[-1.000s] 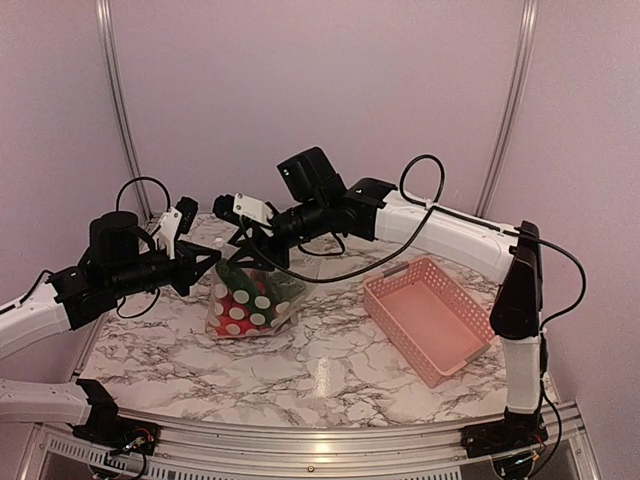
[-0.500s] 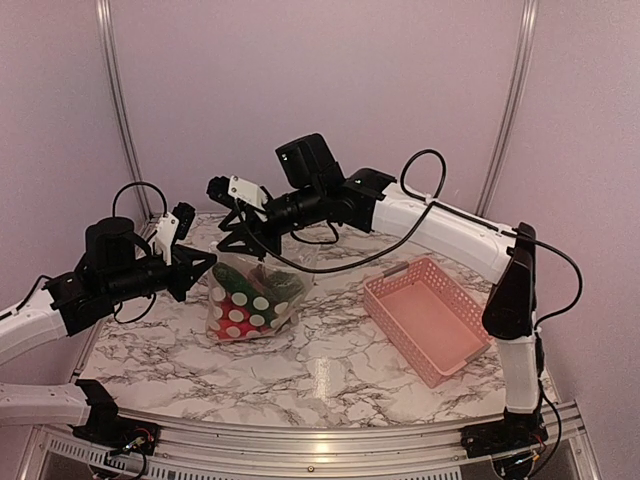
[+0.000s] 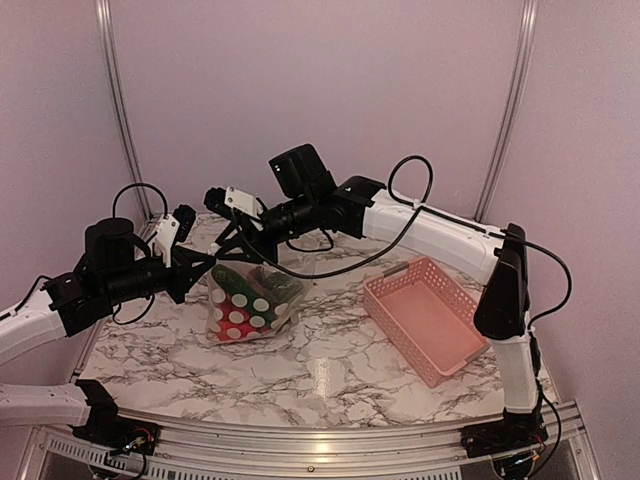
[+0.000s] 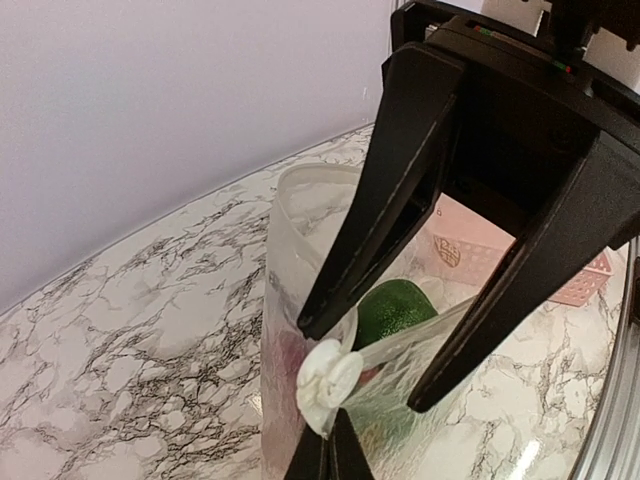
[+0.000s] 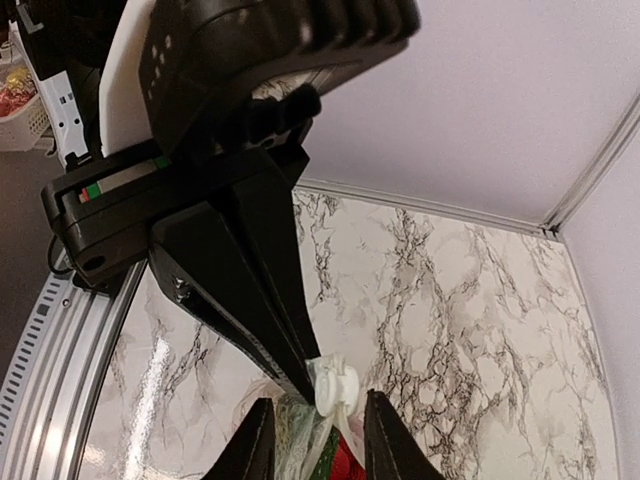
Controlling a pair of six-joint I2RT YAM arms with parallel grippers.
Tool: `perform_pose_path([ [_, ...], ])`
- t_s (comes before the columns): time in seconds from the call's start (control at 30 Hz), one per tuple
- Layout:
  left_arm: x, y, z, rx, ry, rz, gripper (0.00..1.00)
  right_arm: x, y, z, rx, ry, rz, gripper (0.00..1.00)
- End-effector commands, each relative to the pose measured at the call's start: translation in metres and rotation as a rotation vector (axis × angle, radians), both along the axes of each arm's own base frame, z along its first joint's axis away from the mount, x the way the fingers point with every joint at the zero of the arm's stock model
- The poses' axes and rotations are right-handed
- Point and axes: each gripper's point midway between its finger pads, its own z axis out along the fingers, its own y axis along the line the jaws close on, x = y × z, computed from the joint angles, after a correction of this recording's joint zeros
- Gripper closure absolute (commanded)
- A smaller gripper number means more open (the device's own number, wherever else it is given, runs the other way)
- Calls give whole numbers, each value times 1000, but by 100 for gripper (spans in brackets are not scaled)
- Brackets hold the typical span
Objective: Place the food in the zip-top bag and seal the zipper
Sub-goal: Hold the zipper from the zipper food storage bag.
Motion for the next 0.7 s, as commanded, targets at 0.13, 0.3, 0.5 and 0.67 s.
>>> perform_pose_path([
  [0.13, 0, 1, 5, 12, -37, 0, 100, -2, 13, 1, 27, 23, 17, 78],
  [0.3, 1, 0, 4, 21, -38, 0, 100, -5, 16, 0, 28, 20, 24, 85],
  [0.5, 2, 2, 2, 23, -35, 14, 96, -3, 15, 1, 24, 4, 17, 100],
  [0.67, 1, 6, 7, 9, -47, 29, 77, -6, 10, 6, 15, -19, 29, 100],
])
